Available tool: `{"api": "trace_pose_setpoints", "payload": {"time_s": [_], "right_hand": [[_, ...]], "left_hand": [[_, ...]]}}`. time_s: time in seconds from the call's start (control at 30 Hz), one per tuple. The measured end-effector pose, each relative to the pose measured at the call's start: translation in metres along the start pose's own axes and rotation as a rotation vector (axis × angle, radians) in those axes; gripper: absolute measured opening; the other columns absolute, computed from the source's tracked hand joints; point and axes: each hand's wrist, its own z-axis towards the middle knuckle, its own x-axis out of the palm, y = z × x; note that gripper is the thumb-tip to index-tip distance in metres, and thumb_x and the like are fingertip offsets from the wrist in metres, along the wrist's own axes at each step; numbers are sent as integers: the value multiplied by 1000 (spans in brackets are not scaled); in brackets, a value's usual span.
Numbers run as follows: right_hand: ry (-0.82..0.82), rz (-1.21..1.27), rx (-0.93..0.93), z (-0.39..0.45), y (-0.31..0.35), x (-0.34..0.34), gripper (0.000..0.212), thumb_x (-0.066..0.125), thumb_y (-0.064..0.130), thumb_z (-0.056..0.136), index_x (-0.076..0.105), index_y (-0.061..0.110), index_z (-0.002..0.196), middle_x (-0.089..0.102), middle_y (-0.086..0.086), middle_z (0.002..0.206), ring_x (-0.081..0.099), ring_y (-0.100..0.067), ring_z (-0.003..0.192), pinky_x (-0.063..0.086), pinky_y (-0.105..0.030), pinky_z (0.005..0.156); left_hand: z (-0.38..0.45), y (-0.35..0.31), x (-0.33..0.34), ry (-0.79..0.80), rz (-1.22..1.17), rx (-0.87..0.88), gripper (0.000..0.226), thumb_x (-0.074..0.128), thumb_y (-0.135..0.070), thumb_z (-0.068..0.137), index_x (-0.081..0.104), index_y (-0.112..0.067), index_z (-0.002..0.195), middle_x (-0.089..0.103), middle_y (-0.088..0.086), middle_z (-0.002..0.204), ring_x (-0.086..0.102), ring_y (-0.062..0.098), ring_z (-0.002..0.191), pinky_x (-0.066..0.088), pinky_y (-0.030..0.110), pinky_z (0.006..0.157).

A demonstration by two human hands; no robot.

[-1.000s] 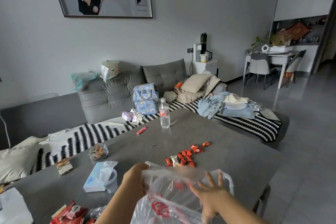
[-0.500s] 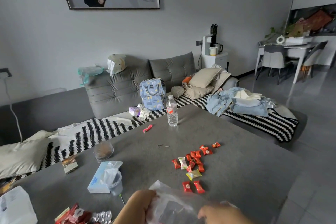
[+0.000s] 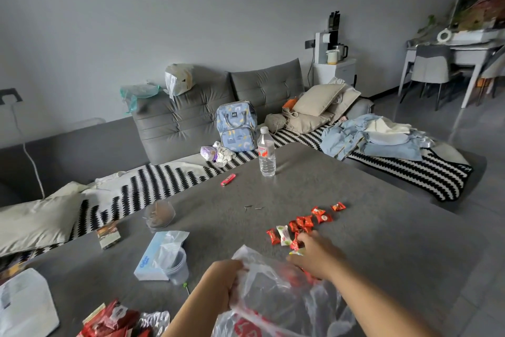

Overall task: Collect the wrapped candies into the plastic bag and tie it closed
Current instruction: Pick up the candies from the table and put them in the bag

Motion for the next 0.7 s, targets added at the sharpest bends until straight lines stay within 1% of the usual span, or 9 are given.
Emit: {"api": "trace_pose_setpoints", "payload": {"time_s": [0.07, 0.13, 0.27, 0.37, 0.43, 0.53, 0.6, 0.67, 0.7], "right_hand": [[-46, -31, 34, 10, -2, 11, 48, 55, 54, 73, 52, 25, 111, 46, -2, 129, 49, -29, 114, 43, -40, 92], [-51, -57, 63, 20, -5, 21, 54, 53, 55, 76, 47, 27, 122, 39, -3, 138, 41, -32, 123, 39, -44, 98], [-30, -34, 93, 43, -14, 41, 62, 54, 57, 76, 39, 32, 131, 26, -3, 148, 32, -34, 129, 35, -49, 102], [15, -31, 86, 57, -14, 53, 69, 60, 57, 69, 37, 38, 131, 18, -2, 150, 25, -37, 132, 34, -51, 104], [64, -44, 67, 64, -17, 66, 80, 61, 64, 63, 30, 43, 134, 17, -4, 149, 19, -37, 135, 30, -54, 107], [73, -138, 22, 67, -24, 86, 95, 52, 83, 49, 28, 45, 133, 19, -6, 146, 16, -36, 135, 28, -57, 107], [39, -262, 4, 65, -27, 96, 88, 47, 84, 56, 29, 45, 133, 18, -4, 147, 17, -31, 136, 32, -53, 103], [-28, -317, -4, 61, -29, 103, 76, 41, 79, 68, 27, 47, 135, 17, -4, 152, 18, -29, 138, 31, -52, 101], [-93, -330, -12, 58, -30, 108, 68, 38, 77, 72, 32, 47, 133, 23, -5, 151, 24, -29, 136, 33, -52, 98]], "left_hand": [[3, 1, -2, 8, 20, -21, 23, 56, -12, 87, 57, -4, 65, 47, 7, 58, 41, 17, 51, 39, 21, 51], [6, 5, -4, 29, 32, -52, 19, 56, -12, 87, 57, -5, 70, 49, 9, 64, 44, 18, 55, 39, 24, 55], [14, 10, -9, 67, 8, -40, 33, 47, -9, 93, 50, -9, 61, 43, -1, 40, 38, 11, 29, 30, 12, 35], [17, 8, -12, 97, 0, -42, 34, 50, -11, 94, 50, -8, 60, 43, -2, 36, 38, 10, 25, 29, 10, 31], [22, 7, -14, 118, -40, -60, 35, 52, -13, 92, 54, -8, 58, 40, -4, 34, 33, 8, 22, 22, 8, 31], [31, 8, -13, 101, -10, -76, 29, 57, -16, 88, 65, -6, 63, 46, 0, 54, 38, 12, 40, 27, 19, 45], [35, 9, -11, 90, 4, -73, 27, 60, -19, 85, 69, -6, 64, 47, 3, 64, 38, 14, 48, 28, 22, 52], [36, 11, -8, 72, 31, -62, 30, 59, -19, 86, 67, -6, 60, 45, 3, 57, 37, 13, 37, 27, 19, 47], [36, 11, -7, 62, 46, -61, 32, 57, -17, 88, 65, -6, 59, 43, 2, 53, 34, 11, 30, 25, 17, 43]]}}
